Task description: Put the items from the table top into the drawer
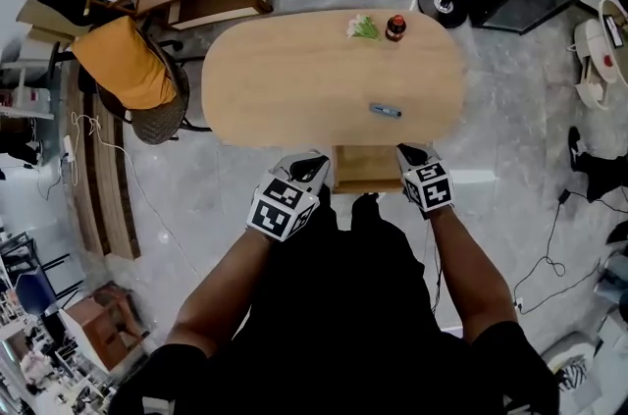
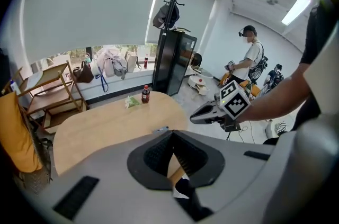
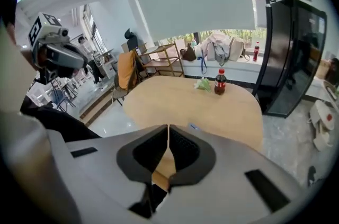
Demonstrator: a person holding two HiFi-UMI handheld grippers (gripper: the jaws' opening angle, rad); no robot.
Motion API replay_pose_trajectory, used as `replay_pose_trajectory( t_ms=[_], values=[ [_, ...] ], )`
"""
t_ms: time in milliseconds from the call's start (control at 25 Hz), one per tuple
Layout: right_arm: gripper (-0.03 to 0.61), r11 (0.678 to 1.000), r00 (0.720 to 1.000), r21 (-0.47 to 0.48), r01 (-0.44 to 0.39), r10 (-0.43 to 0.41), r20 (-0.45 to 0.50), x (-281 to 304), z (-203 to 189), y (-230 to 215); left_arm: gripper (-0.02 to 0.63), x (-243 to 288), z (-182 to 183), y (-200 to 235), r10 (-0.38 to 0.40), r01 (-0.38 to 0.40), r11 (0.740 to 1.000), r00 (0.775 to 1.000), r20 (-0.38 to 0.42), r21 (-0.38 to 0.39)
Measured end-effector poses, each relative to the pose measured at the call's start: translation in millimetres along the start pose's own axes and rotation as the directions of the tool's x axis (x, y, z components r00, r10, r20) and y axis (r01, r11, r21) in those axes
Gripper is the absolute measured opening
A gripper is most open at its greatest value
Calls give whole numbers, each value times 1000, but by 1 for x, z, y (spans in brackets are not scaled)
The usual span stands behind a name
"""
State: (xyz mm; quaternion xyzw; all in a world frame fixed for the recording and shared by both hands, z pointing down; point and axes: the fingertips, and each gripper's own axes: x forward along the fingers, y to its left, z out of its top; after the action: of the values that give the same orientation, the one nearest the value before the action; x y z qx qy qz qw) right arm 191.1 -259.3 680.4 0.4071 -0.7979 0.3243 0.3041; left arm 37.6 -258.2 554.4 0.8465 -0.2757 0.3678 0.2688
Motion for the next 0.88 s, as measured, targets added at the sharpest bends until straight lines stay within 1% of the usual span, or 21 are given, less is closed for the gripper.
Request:
replay_pose_trajectory(
  t_ms=[80, 200, 280, 400, 560, 640, 720, 760, 800, 880],
  values=[
    [5, 999, 998, -52, 4, -8, -66, 26, -10, -8, 2, 14, -6, 8, -13, 13, 1000, 1000, -22, -19],
    [5, 990, 984, -144, 11, -36, -175, 58, -27, -13, 2, 35, -12, 13, -72, 71, 997, 996, -54, -34],
    [6, 983, 971, -183, 12, -55, -233, 76, -35, -15, 2, 47, -13, 22, -112, 111, 994, 992, -65, -23],
    [6, 972, 947, -234, 22, -95, -305, 109, -43, -27, 2, 67, -8, 53, -137, 138, 990, 988, -74, 6],
    [9, 960, 912, -278, 34, -144, -385, 149, -59, -49, 2, 89, -5, 84, -180, 189, 980, 974, -136, 54],
    [30, 954, 890, -297, 28, -159, -426, 170, -67, -59, 2, 98, -7, 95, -203, 221, 971, 964, -171, 90],
    [77, 953, 865, -302, 21, -169, -473, 189, -75, -73, 2, 109, -9, 104, -219, 246, 961, 955, -199, 124],
    [88, 954, 853, -298, 24, -175, -492, 197, -77, -81, 2, 114, -10, 108, -225, 256, 958, 951, -210, 131],
    [100, 956, 844, -293, 31, -182, -505, 203, -78, -89, 2, 120, -12, 112, -230, 262, 956, 948, -220, 129],
    [117, 953, 834, -299, 44, -200, -514, 214, -76, -101, 2, 128, -18, 120, -240, 269, 958, 941, -238, 100]
  ],
)
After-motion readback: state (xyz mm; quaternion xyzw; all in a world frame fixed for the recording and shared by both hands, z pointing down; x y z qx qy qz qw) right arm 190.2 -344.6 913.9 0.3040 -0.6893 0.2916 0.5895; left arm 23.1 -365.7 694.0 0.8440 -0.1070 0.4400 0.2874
